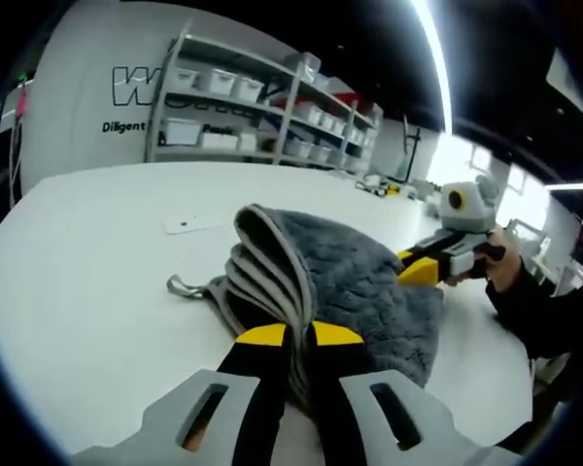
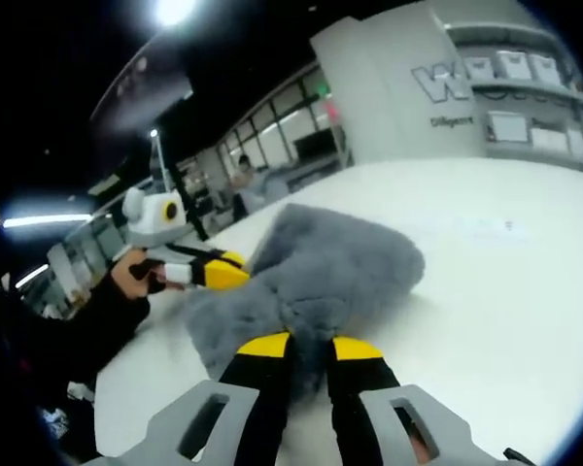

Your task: Open the folded towel by lifting each exposed corner and separating the folded layers until the towel lies flat within the target outline without major curled edges

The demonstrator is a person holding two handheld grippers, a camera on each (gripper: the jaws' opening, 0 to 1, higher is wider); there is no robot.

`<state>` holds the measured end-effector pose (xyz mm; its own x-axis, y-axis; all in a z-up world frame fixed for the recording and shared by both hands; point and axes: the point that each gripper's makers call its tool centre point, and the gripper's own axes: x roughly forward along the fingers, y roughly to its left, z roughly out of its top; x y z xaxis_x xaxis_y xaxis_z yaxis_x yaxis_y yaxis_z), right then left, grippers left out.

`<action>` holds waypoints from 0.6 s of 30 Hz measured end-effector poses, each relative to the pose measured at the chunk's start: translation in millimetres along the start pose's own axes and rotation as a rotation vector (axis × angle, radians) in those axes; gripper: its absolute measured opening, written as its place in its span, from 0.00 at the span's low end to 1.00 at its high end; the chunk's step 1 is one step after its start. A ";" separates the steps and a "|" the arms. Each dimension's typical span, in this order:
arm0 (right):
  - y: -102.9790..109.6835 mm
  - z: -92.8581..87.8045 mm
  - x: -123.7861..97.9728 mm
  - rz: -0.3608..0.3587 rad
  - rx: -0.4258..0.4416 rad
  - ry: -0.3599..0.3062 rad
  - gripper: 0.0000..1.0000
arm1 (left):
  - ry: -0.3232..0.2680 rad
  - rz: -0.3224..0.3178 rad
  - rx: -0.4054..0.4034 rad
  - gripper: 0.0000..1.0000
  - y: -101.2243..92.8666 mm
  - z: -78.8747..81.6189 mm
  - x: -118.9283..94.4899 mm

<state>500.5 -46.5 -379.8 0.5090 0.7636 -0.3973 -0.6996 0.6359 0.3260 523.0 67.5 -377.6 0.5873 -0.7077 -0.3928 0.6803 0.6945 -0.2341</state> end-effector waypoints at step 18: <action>15.6 -9.8 -6.2 0.019 -0.021 0.003 0.11 | 0.025 -0.021 0.076 0.06 -16.7 -12.0 -15.2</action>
<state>481.5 -42.4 -380.6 0.4943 0.7750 -0.3937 -0.7193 0.6190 0.3153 497.4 68.2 -378.3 0.5622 -0.7180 -0.4104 0.7242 0.6670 -0.1749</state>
